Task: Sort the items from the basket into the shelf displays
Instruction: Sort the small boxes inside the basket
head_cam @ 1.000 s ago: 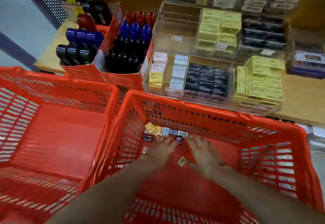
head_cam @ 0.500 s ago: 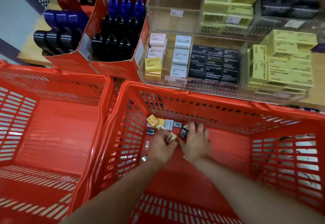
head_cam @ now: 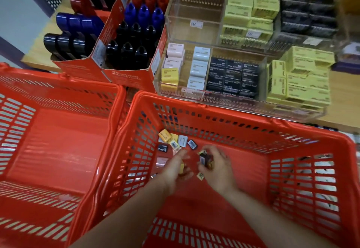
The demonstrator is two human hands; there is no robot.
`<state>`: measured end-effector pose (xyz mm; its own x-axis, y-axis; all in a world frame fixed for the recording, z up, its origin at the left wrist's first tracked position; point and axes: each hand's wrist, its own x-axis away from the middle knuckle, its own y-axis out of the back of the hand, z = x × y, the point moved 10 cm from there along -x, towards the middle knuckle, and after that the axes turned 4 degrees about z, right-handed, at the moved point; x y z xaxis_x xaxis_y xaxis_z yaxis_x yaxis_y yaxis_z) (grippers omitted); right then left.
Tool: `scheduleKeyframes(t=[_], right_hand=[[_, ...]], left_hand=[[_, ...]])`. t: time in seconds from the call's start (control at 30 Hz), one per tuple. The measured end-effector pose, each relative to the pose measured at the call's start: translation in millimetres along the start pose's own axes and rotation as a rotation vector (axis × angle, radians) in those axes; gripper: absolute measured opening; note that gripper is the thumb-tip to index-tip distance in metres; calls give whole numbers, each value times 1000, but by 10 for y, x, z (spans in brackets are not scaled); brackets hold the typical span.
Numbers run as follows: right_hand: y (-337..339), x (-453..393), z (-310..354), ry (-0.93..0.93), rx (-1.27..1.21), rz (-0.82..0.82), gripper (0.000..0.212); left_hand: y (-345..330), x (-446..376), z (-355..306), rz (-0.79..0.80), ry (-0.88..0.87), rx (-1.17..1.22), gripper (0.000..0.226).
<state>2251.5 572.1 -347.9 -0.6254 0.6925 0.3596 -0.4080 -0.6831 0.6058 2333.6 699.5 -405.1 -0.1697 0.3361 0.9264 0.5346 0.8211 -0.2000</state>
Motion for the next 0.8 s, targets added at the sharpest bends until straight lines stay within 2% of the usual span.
scheduleKeyframes(t=[0.1,0.2,0.3,0.37,0.43,0.47,0.53,0.63,0.7,0.8], right_hand=[[-82,144,254,73,-67,121,58],[-137,227,349,30,-253,207,80],[-75,282,310,31,-502,223,76],[119,297,239,72,-398,101,58],[293,284,126,87,-123,-39,47],[266,265,74,77,-3,-29,43],[20,224,-55,9,141,103,49],[-368,177,-152,-18,309,256,59],[-456,130,-128,8,387,261,53],[-327,-3,-34,18,299,149,46]], left_hand=[[-313,120,29,166,19,49,34],[-514,248,-9,327,-8,241,25],[-384,296,-4,286,-4,332,9],[-187,258,-24,182,-37,280,7],[-30,236,-104,85,-108,76,10],[36,240,-157,30,-149,-47,12],[158,236,-225,-62,-207,-215,14],[261,252,-271,-91,-283,-393,11],[319,264,-300,-125,-323,-512,16],[385,284,-373,-175,-366,-614,20]])
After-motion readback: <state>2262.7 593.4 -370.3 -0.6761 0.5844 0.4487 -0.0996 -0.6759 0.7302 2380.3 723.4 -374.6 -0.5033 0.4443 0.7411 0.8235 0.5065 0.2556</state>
